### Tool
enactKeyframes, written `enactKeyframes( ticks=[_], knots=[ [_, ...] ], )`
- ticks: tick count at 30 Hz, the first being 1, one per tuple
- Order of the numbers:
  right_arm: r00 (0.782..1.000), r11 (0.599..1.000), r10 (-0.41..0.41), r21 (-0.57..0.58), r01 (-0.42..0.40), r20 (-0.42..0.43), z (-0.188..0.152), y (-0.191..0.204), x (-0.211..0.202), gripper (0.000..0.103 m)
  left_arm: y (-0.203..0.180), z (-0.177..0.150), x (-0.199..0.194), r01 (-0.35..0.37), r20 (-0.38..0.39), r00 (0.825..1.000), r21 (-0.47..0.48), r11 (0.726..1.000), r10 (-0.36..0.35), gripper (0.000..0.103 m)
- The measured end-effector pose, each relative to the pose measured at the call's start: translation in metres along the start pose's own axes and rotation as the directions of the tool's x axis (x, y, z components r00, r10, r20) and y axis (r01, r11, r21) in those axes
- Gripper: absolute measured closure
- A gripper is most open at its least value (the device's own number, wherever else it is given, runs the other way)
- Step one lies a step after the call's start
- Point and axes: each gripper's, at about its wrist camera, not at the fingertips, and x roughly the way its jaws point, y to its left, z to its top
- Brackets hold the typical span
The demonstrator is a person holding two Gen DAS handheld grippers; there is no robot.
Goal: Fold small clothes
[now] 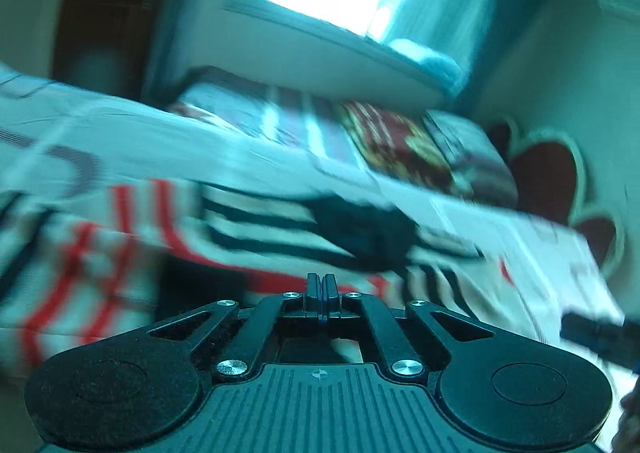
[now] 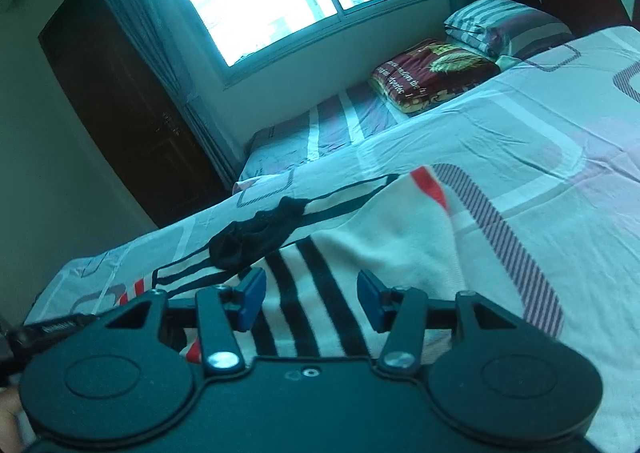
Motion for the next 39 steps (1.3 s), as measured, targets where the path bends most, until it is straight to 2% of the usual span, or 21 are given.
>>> enactKeyframes(
  ticks=[3,5,7,9,11,13,16,18,21,24,26,27,28,31,35,39],
  knots=[
    [1.0,0.999,0.0,0.04,0.0,-0.004,0.001,-0.013,-0.003,0.052,-0.039,-0.01,0.013,-0.019,-0.03,0.999,0.087,0.996,0.022,0.103],
    [1.0,0.998,0.022,0.055,-0.022,-0.009,0.0,-0.018,-0.004,0.049,-0.053,-0.019,0.008,-0.086,-0.004,0.996,0.121,0.989,0.088,0.102],
    [1.0,0.999,0.027,0.048,-0.026,-0.016,0.0,-0.02,-0.003,0.049,-0.047,-0.026,-0.005,-0.163,0.026,0.987,0.135,0.977,0.161,0.102],
    [0.999,0.998,0.03,0.047,-0.029,-0.023,-0.001,-0.02,0.0,0.049,-0.027,-0.031,-0.025,-0.232,0.055,0.973,0.162,0.959,0.226,0.102],
    [0.999,0.998,0.039,0.059,-0.038,-0.03,-0.003,-0.02,0.005,0.047,0.001,-0.038,-0.044,-0.32,0.077,0.947,0.178,0.93,0.311,0.102],
    [0.995,0.992,0.086,0.093,-0.081,-0.051,-0.008,-0.016,0.014,0.047,0.031,-0.041,-0.066,-0.359,0.082,0.933,0.129,0.924,0.351,0.102],
    [0.975,0.975,0.198,0.127,-0.184,-0.105,-0.021,0.011,0.036,0.048,0.075,-0.047,-0.095,-0.426,0.079,0.903,0.045,0.904,0.422,0.102],
    [0.951,0.955,0.279,0.144,-0.26,-0.135,-0.03,0.04,0.053,0.05,0.101,-0.054,-0.11,-0.445,0.059,0.894,-0.008,0.895,0.445,0.102],
    [0.906,0.92,0.378,0.188,-0.345,-0.19,-0.043,0.084,0.084,0.051,0.128,-0.066,-0.118,-0.44,0.026,0.896,-0.082,0.894,0.443,0.102],
    [0.869,0.901,0.426,0.209,-0.381,-0.252,-0.055,0.124,0.116,0.052,0.14,-0.071,-0.12,-0.411,0.012,0.909,-0.128,0.903,0.416,0.1],
    [0.851,0.891,0.442,0.247,-0.381,-0.283,-0.063,0.141,0.135,0.054,0.143,-0.071,-0.115,-0.4,0.021,0.913,-0.152,0.904,0.408,0.073],
    [0.845,0.886,0.448,0.275,-0.374,-0.291,-0.066,0.145,0.143,0.056,0.144,-0.071,-0.111,-0.398,0.031,0.912,-0.164,0.902,0.408,0.037],
    [0.84,0.877,0.455,0.314,-0.364,-0.296,-0.069,0.147,0.151,0.058,0.146,-0.071,-0.11,-0.393,0.058,0.911,-0.172,0.903,0.408,0.027],
    [0.832,0.857,0.464,0.391,-0.335,-0.304,-0.077,0.15,0.166,0.06,0.149,-0.067,-0.108,-0.352,0.075,0.927,-0.176,0.919,0.369,0.027],
    [0.842,0.875,0.424,0.389,-0.287,-0.334,-0.083,0.158,0.173,0.068,0.154,-0.065,-0.102,-0.323,0.047,0.941,-0.178,0.93,0.336,0.027],
    [0.873,0.919,0.36,0.29,-0.269,-0.329,-0.085,0.166,0.171,0.098,0.152,-0.071,-0.095,-0.31,0.016,0.948,-0.158,0.937,0.317,0.027]
  ],
)
